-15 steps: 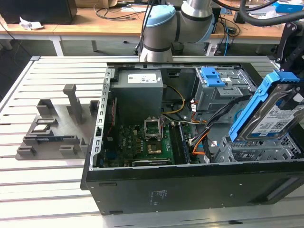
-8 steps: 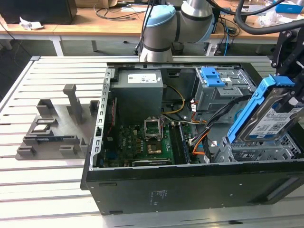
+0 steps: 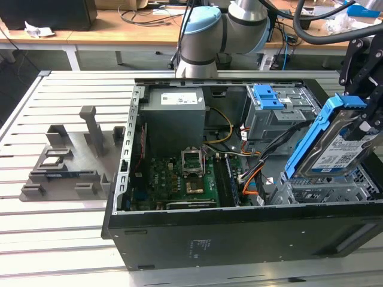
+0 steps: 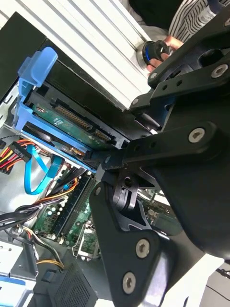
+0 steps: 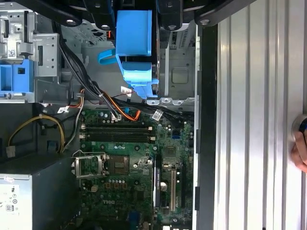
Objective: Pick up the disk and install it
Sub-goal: 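Insert the disk into the insertion slot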
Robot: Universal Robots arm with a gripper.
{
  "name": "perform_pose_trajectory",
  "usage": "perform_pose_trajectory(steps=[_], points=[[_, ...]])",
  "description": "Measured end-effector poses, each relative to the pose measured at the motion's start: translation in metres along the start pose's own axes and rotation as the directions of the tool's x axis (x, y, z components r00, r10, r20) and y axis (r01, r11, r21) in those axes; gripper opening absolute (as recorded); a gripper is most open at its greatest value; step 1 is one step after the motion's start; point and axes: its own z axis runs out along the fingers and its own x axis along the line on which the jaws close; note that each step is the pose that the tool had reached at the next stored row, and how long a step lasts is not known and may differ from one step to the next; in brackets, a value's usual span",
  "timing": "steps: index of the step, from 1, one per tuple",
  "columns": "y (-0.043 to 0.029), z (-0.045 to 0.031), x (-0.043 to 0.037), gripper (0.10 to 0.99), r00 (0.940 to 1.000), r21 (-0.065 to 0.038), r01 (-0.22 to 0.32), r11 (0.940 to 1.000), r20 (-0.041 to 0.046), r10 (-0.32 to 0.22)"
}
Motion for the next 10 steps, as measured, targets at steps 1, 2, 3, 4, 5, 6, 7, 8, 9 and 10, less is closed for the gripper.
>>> perform_pose_trajectory(steps=[1,2,3,4,5,6,7,8,9,10], points=[[0.0000,0.0003,0.0000,0.365,1.0000,0.000,0.000,1.0000,0.0000,0.000],[0.0000,0.0005,0.0000,0.365,1.0000,0.000,0.000,1.0000,0.0000,0.000],[0.0000,0.0010,0.0000,0.365,1.0000,0.000,0.000,1.0000,-0.0001,0.000],[0.0000,0.0012,0.0000,0.365,1.0000,0.000,0.000,1.0000,0.0000,0.000],[0.0000,0.0015,0.0001,0.365,1.0000,0.000,0.000,1.0000,0.0000,0.000],[-0.0001,0.0018,0.0001,0.365,1.0000,0.000,0.000,1.0000,0.0000,0.000],[-0.0001,0.0020,0.0001,0.365,1.0000,0.000,0.000,1.0000,0.0000,0.000],[-0.0001,0.0020,0.0001,0.365,1.0000,0.000,0.000,1.0000,-0.0002,0.000],[-0.0001,0.0021,0.0001,0.365,1.0000,0.000,0.000,1.0000,-0.0001,0.000],[-0.0001,0.0019,0.0001,0.365,1.0000,0.000,0.000,1.0000,0.0001,0.000]])
